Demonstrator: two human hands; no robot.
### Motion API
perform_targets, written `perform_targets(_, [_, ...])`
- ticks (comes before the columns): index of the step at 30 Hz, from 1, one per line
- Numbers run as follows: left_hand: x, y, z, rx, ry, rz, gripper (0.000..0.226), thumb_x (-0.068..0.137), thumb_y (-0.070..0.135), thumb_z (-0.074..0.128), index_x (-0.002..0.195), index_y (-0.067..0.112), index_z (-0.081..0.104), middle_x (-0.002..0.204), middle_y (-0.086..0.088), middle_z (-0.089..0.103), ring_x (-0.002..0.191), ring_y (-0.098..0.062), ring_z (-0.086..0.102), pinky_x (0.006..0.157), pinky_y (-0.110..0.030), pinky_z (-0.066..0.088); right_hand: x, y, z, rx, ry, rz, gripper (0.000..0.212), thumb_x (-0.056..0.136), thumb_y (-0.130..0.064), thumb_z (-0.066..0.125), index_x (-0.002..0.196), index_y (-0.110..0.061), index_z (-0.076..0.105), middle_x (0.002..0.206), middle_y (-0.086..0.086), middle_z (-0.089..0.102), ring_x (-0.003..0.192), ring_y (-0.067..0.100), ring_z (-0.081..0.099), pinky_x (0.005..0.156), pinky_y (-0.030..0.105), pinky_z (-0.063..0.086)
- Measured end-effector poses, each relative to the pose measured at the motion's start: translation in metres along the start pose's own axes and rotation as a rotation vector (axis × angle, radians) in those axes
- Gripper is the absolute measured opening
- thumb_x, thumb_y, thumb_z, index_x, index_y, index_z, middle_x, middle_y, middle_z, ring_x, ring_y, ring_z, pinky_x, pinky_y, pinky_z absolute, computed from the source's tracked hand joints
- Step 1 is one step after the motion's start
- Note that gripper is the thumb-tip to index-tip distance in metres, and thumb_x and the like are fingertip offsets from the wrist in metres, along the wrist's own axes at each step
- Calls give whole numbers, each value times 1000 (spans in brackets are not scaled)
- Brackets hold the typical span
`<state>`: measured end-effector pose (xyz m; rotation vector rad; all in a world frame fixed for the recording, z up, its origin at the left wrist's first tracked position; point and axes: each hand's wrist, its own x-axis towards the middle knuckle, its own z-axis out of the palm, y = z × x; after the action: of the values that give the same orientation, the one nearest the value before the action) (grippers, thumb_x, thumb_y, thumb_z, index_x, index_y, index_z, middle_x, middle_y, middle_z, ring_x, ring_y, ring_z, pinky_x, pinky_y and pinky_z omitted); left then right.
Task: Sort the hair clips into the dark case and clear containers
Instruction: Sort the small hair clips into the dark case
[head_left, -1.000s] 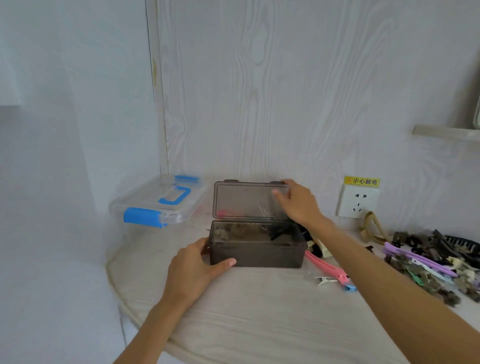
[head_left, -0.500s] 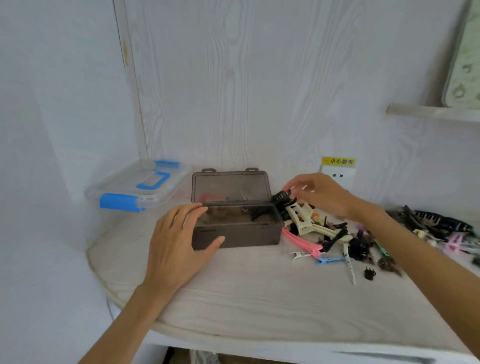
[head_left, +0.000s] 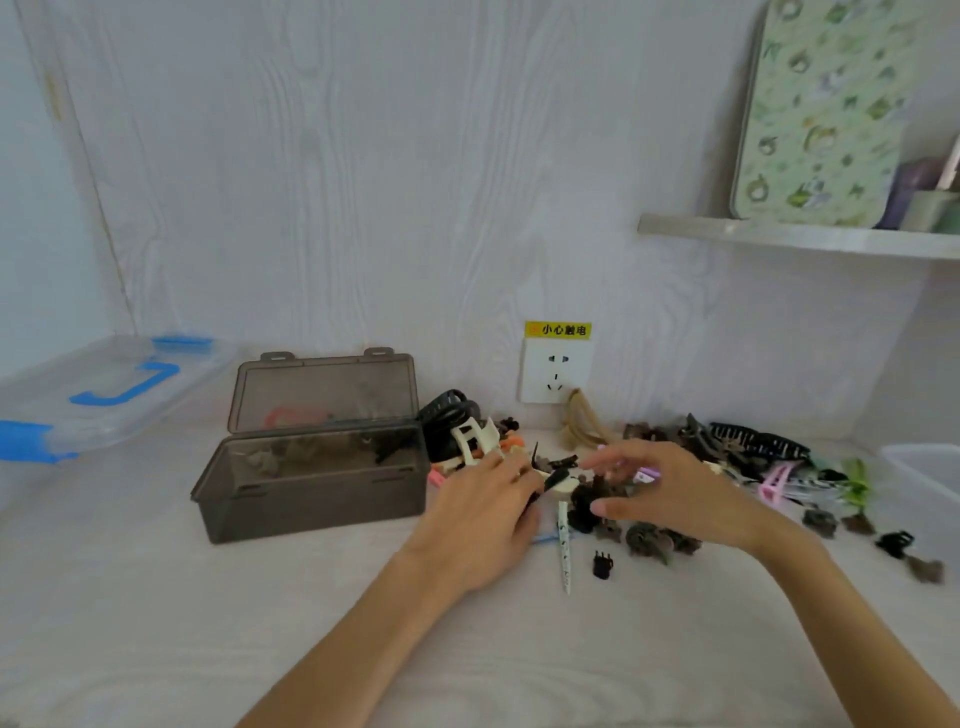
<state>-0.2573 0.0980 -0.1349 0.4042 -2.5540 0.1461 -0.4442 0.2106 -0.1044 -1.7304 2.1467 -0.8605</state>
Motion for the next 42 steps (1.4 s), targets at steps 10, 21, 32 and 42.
perform_targets(10, [20, 0, 15, -242, -56, -386, 40, 85, 29, 58, 124, 33, 53, 114, 13, 64, 108, -10, 59, 82, -27, 42, 7, 17, 15, -51, 47, -41, 40, 77, -39, 71, 114, -41, 55, 91, -18, 63, 77, 0, 62, 66, 12, 48])
perform_targets(21, [17, -10, 20, -382, -103, -413, 23, 95, 33, 46, 111, 36, 62, 106, 12, 66, 66, -3, 65, 76, -38, 54, 13, 11, 32, -44, 194, -75, 33, 75, -20, 76, 103, -34, 66, 75, -8, 61, 54, -1, 55, 61, 17, 49])
perform_targets(32, [22, 4, 17, -208, 31, -253, 26, 91, 40, 52, 115, 36, 63, 121, 19, 58, 99, 0, 59, 74, -13, 43, 11, 10, 21, 408, 456, -2, 30, 73, -13, 76, 98, -26, 68, 84, 13, 69, 52, 20, 66, 61, 37, 59])
perform_targets(42, [-8, -68, -49, -118, 960, -763, 9, 84, 24, 62, 88, 24, 69, 87, 6, 68, 72, -16, 61, 59, -22, 37, 78, -113, 72, 553, 432, -181, 25, 75, -10, 76, 93, -20, 62, 68, -3, 59, 47, 18, 61, 44, 24, 50])
